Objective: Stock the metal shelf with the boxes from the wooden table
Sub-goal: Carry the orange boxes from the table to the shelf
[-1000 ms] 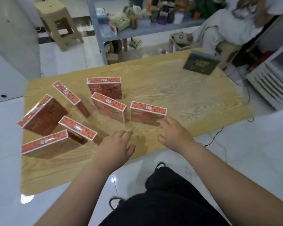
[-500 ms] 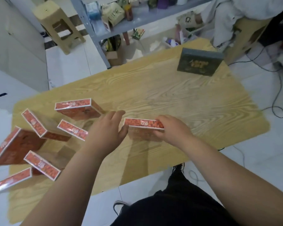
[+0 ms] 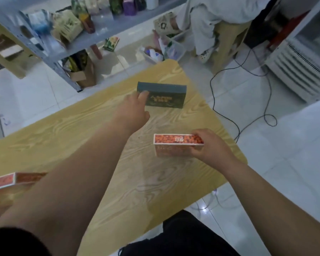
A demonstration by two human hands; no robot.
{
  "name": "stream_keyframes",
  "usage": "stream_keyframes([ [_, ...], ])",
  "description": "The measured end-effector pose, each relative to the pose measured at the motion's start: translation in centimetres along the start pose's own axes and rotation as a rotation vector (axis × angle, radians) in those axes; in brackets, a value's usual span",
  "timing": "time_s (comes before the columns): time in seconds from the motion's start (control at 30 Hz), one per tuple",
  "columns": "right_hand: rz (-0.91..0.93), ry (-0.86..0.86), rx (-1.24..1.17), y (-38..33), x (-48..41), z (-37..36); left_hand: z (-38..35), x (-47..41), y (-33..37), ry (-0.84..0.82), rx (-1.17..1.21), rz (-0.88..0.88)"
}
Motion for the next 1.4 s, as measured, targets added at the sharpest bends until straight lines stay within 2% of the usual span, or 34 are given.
stream_keyframes([
  [0.07,-0.012,0.012,-0.047,0.8,-0.5,0.3,-0.3,-3.6,0.9,0.028,-0.034,-0.036],
  [0.17,-0.027,0.017,-0.152,1.3,-1.2,0.0,-1.1,-7.7,1.3,-0.022,-0.144,-0.030],
  [0.27,-0.079,-0.014,-0.374,2.0,-1.2,-0.4,-1.8,-9.3,1.1,-0.062,-0.234,-0.030],
  [0.43,-0.213,-0.065,-0.522,3.2,-1.0,-1.9,-2.4,-6.2,-1.3,-0.089,-0.229,-0.074],
  [0.5,-0.238,-0.056,-0.578,3.3,-1.2,-2.1,-2.4,-3.3,-3.1,-0.125,-0.187,-0.017],
  [0.63,-0.242,-0.064,-0.658,2.8,-2.0,-2.1,-2.9,5.1,-7.6,-0.169,0.059,0.259],
  [0.73,-0.243,-0.134,-0.701,1.4,-3.3,-2.6,-3.2,12.7,-9.4,-0.111,0.358,0.455],
  [0.83,-0.288,-0.180,-0.856,-1.1,-4.2,-3.8,-4.0,20.3,-10.3,-0.061,0.737,0.642],
  [0.93,-0.291,-0.265,-0.882,-4.2,-4.7,-5.1,-4.6,27.5,-9.8,0.101,1.046,0.793],
  [1.1,-0.087,-0.468,-0.686,-10.9,-3.3,-7.7,-6.9,39.2,-8.8,0.354,1.339,0.992],
  [1.27,0.064,-0.603,-0.520,-17.1,1.7,-12.3,-11.4,52.0,-7.1,0.698,1.521,1.231],
  [1.4,0.189,-0.762,-0.359,-22.0,10.6,-17.3,-14.6,62.0,-3.4,0.939,1.611,1.414],
])
Point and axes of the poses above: each hand's wrist, its own x-axis away from the middle knuckle, its own z-axis out of the back of the hand, y = z × x, the point moved 3 cm from there along -x, towards the middle knuckle
